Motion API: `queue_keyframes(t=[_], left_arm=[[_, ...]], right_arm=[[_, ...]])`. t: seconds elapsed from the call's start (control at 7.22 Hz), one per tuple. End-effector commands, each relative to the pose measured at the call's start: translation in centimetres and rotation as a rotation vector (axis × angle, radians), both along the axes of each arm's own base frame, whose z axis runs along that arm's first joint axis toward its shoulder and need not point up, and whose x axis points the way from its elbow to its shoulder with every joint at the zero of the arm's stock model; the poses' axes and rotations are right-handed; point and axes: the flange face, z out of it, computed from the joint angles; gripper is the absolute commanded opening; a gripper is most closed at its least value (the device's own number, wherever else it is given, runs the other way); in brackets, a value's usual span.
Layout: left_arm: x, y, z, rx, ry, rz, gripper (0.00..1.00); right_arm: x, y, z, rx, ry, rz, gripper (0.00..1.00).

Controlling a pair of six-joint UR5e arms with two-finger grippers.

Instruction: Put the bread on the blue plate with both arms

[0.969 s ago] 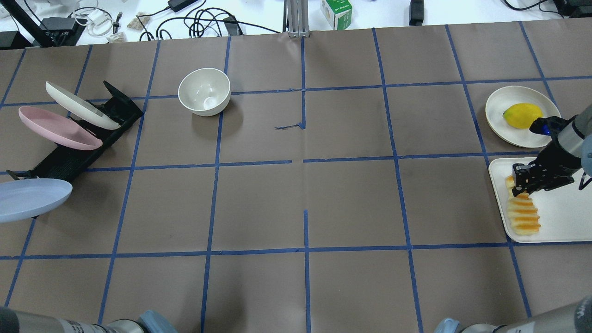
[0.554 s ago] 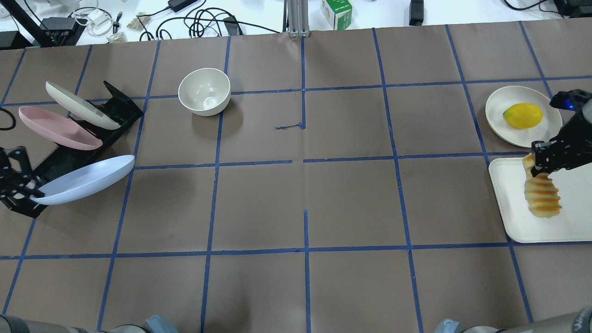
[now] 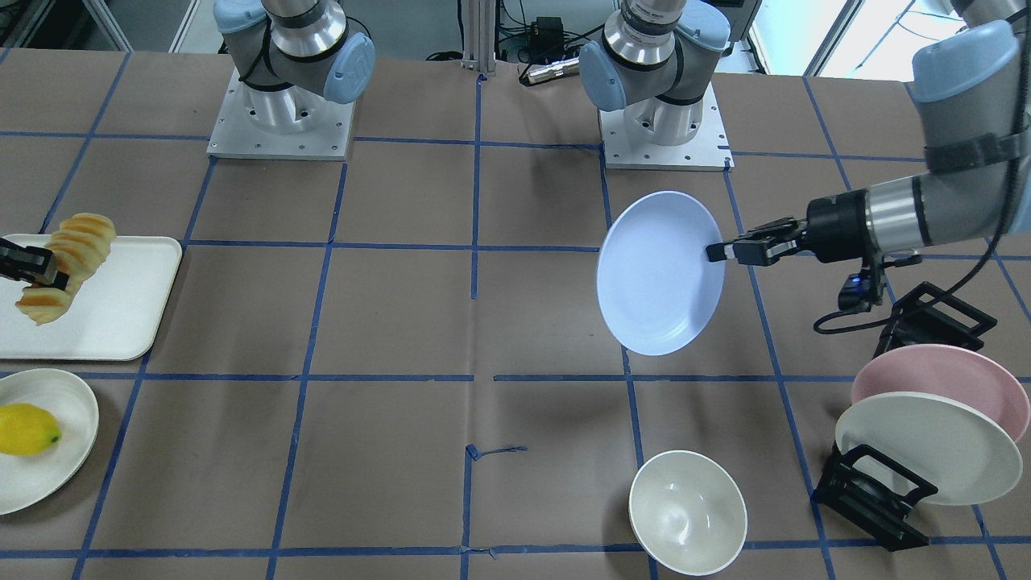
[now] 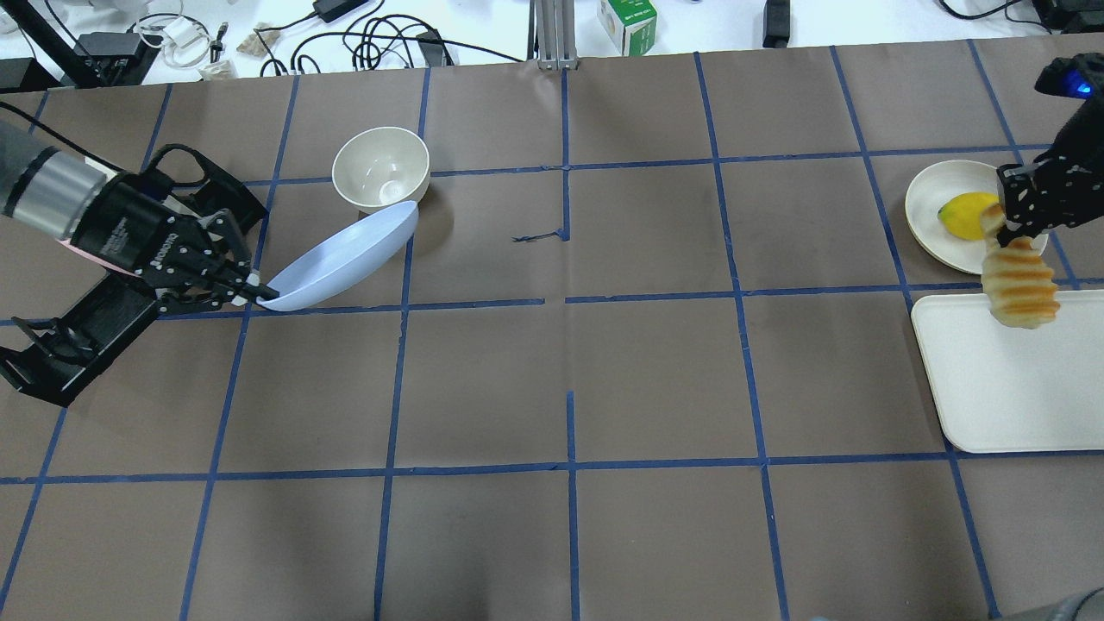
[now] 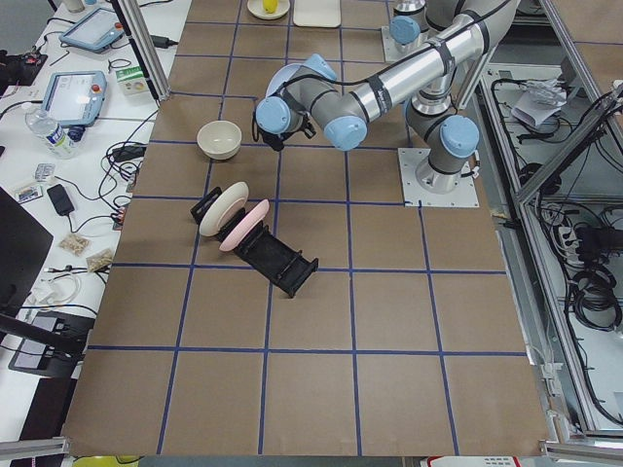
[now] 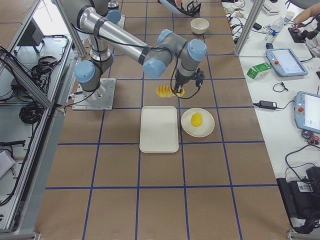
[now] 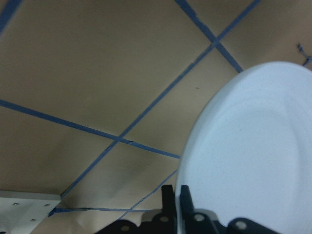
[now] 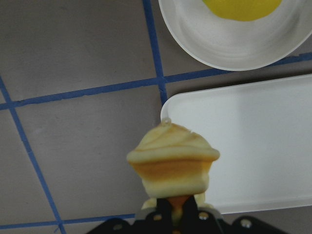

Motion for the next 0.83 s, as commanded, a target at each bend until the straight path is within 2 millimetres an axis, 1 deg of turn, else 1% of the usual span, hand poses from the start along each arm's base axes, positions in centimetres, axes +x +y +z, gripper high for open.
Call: queue_keyframes(t=[0.0,0.14,0.28,0.42,0.55,0.69], left_arm=[[-7.4,-0.3,-3.7,-0.05,-0.066,0.029,0.0],[-10.8,-0.2,-5.9,-0.082,-0.12,0.075,0.0],[-14.2,-0.5,-7.0,-0.129,-0.167,0.138,0.0],[-17.8,-0.3,-7.4,-0.165,-0.191,0.178,0.0],[-20.2,0.3,-8.5,-0.154,-0.204,0.155,0.0],[-22.1,0.7,-9.4,-0.15,-0.256,0.135,0.0]], right_arm=[[6.5,-1.7,3.2,-0.013,0.013,-0.022,0.0],[10.5,-2.3,2.9,-0.012,0.001,-0.049,0.0],[14.4,-2.8,2.6,-0.02,-0.03,-0.096,0.0],[17.9,-3.9,1.6,-0.052,-0.031,-0.079,0.0],[21.6,-4.2,1.1,-0.064,-0.019,-0.042,0.0],[25.3,-4.3,0.7,-0.084,-0.006,-0.073,0.0]])
